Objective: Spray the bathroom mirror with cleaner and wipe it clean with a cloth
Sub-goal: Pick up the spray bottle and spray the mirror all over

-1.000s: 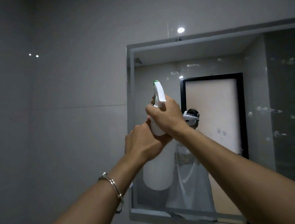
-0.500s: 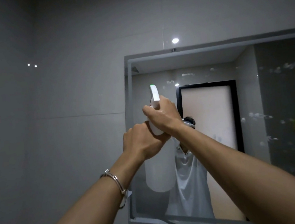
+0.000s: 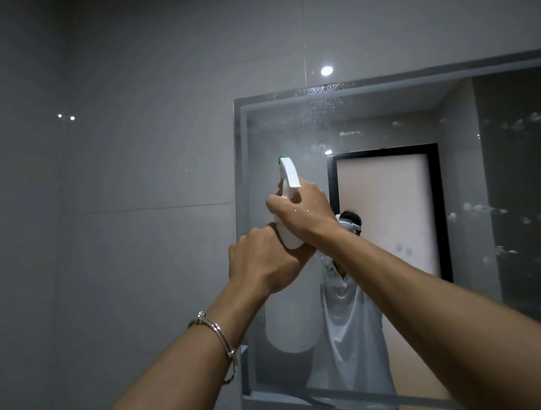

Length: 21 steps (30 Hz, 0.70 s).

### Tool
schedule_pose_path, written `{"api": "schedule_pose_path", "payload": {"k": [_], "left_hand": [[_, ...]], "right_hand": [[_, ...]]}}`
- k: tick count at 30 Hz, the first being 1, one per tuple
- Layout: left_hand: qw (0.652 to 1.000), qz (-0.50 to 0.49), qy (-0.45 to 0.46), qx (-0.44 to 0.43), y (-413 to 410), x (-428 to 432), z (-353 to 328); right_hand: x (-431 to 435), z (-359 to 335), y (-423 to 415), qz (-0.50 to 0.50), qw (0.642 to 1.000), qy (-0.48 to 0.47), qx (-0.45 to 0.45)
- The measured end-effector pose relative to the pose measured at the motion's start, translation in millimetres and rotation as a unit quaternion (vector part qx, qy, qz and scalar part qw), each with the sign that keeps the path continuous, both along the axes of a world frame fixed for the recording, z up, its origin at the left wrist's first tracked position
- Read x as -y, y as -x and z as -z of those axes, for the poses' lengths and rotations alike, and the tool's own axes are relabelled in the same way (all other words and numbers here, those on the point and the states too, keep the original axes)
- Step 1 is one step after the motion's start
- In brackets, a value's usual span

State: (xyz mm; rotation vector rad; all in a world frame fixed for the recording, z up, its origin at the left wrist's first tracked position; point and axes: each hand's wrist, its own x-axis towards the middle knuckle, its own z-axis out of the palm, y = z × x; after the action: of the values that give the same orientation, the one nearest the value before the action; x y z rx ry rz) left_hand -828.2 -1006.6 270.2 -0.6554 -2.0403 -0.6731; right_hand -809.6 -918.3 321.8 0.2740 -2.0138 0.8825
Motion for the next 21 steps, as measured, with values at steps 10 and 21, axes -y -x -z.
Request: {"api": "schedule_pose_path", "payload": {"k": [10, 21], "left_hand": [[0.999, 0.042, -0.016, 0.022, -3, -16, 6], [0.994, 0.104, 0.032, -0.016, 3, -40, 2]], "right_hand": [[-14, 2, -4, 0.050, 0.997, -0.048, -0.022], [-39, 8, -17, 0.124, 0.992, 0.009, -0.038]]}}
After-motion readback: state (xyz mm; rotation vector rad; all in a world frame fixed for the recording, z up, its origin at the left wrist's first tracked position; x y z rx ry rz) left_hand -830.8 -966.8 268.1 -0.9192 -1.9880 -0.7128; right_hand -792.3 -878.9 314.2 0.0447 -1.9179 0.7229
